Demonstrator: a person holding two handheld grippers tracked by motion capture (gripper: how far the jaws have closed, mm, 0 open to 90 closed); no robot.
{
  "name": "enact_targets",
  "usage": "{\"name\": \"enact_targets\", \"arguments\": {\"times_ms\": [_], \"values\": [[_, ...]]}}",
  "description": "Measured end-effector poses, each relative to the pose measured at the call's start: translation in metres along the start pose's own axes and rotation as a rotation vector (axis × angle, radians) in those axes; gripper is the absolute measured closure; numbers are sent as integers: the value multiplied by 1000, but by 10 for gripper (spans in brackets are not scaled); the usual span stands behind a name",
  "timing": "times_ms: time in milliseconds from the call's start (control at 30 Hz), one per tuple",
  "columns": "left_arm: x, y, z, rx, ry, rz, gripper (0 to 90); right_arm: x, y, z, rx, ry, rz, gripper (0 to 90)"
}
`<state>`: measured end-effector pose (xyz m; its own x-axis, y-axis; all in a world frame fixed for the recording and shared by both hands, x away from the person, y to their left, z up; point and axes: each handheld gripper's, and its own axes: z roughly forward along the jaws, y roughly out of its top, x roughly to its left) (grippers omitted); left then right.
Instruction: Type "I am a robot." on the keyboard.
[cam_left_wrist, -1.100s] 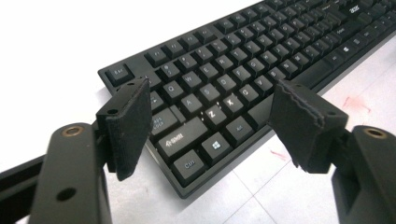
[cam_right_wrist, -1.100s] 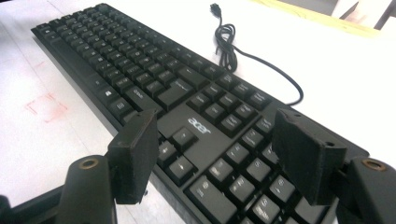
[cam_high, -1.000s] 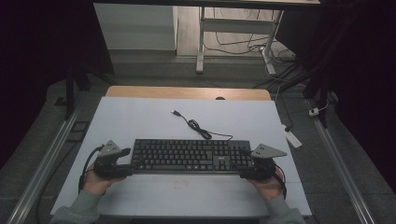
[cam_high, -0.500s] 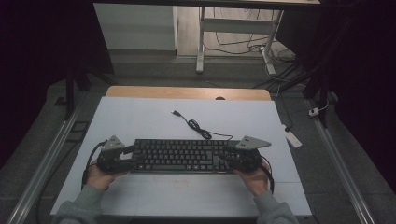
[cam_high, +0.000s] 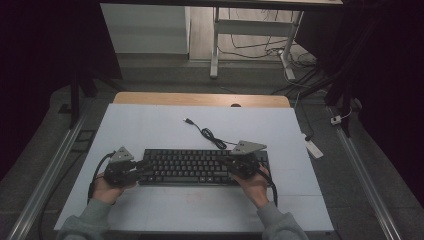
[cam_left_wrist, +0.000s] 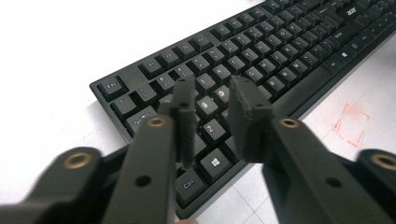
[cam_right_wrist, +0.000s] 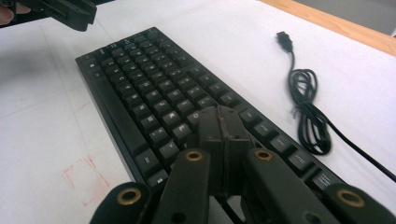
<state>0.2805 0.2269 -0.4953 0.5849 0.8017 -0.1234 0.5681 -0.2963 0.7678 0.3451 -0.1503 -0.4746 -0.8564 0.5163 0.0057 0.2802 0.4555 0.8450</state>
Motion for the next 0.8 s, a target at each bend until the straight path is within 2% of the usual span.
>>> {"name": "enact_targets", "arguments": {"times_ms": [167,233,367,600,800], "values": [[0,-1,1,2,6,5,878,4,4,10,11,17,-8,895],[0,-1,2,8,5,9,889,5,6,14,15,21,-11,895],[-1,-4,7,44,12,25,891,7,9,23,21,31,-15,895],[2,-9,18,88,24,22,891,10,13,39,42,55,-25,894],[5,-12,21,99,37,15,891,13,15,52,59,68,-27,893]]}}
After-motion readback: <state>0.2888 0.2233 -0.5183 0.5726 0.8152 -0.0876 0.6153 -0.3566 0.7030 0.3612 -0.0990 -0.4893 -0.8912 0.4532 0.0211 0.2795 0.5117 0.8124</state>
